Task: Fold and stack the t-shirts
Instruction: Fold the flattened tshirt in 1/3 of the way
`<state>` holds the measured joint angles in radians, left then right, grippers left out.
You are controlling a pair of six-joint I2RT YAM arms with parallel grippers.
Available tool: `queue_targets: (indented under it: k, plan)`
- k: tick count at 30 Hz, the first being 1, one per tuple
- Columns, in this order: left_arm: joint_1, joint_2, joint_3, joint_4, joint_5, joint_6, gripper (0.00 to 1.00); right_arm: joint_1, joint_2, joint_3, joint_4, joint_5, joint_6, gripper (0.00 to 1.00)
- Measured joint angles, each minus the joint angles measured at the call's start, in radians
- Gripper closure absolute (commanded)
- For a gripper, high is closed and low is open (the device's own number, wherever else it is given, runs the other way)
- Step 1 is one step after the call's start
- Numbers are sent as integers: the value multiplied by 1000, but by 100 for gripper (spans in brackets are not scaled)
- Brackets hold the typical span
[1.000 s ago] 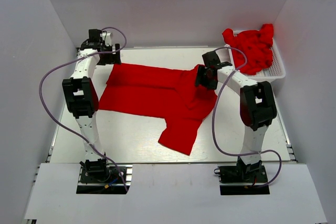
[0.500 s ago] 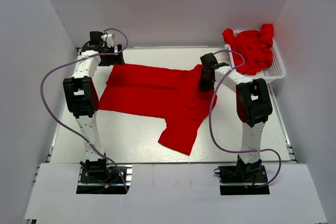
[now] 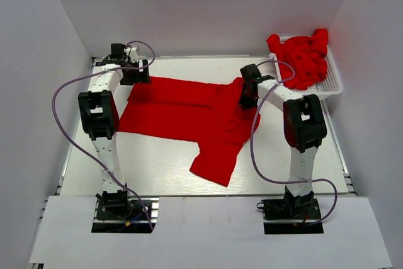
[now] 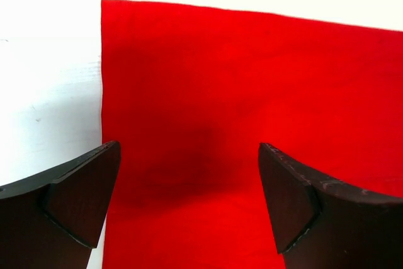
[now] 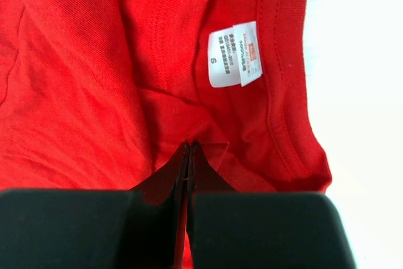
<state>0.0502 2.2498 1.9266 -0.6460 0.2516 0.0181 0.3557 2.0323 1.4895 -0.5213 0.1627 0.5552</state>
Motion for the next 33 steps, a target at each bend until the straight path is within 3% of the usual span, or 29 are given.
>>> queue_targets:
  k: [12, 31, 32, 33]
  plan:
    - [0, 4, -43, 24, -2, 0, 0, 0, -128, -28, -138, 34, 16, 100]
    - [-6, 4, -69, 18, -53, 0, 0, 5, -176, -177, -264, 45, 145, 100]
    - [-6, 4, -69, 18, -54, 0, 0, 5, -176, -176, -264, 45, 145, 90]
    - [-6, 4, -69, 18, -56, 0, 0, 5, -174, -175, -264, 43, 147, 55]
